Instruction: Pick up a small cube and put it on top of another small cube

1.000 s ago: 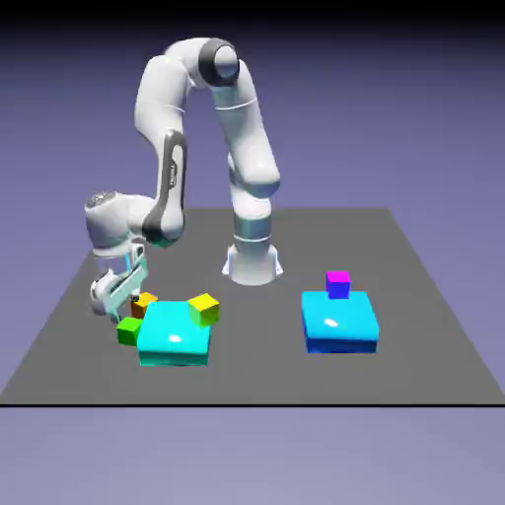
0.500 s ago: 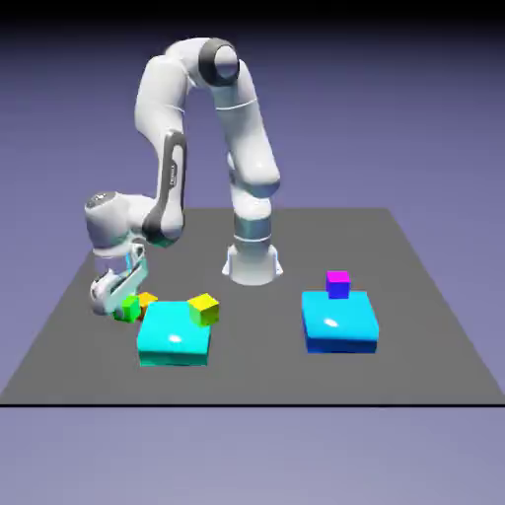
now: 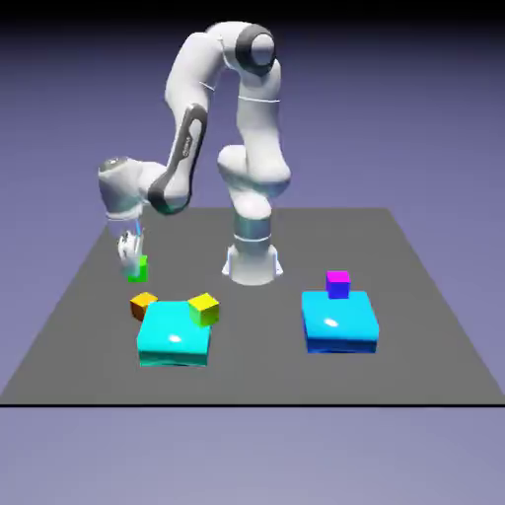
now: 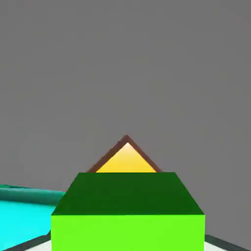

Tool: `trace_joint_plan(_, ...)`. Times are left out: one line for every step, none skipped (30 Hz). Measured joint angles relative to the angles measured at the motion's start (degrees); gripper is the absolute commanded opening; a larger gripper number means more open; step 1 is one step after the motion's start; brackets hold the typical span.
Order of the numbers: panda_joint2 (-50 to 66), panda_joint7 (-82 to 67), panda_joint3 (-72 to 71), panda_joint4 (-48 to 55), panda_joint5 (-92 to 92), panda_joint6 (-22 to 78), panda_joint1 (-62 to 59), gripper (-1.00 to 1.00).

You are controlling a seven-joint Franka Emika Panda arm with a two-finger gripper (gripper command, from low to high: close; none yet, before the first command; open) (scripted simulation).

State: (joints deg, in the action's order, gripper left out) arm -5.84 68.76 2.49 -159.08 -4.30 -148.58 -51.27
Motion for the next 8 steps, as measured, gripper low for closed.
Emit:
trace_joint_plan(2.07,-0.43,-0.30,-0.06,-0.59,-2.12,-0.06,-1.00)
trace_joint_plan(4.15,-0.86,-0.58,-0.11,-1.18,-4.24,-0.14,-1.00)
trace_joint_plan(6.22,-1.30,-1.25,-0.17,-1.77,-6.36,-0.55,-1.00)
trace_joint_plan(8.30,-1.73,-1.33,-0.22,-2.37,-8.48,-0.47,-1.00)
trace_joint_plan(10.37,-2.16,-1.62,-0.28,-2.96,-10.60,-0.61,-1.00)
trace_joint_plan(11.18,-2.33,-1.74,-0.30,-3.20,-11.42,-0.67,1.00)
trace_joint_plan(11.18,-2.35,-1.72,-0.30,-3.21,-11.40,-0.66,1.00)
trace_joint_plan(11.18,-2.35,-1.71,-0.30,-3.21,-11.40,-0.66,1.00)
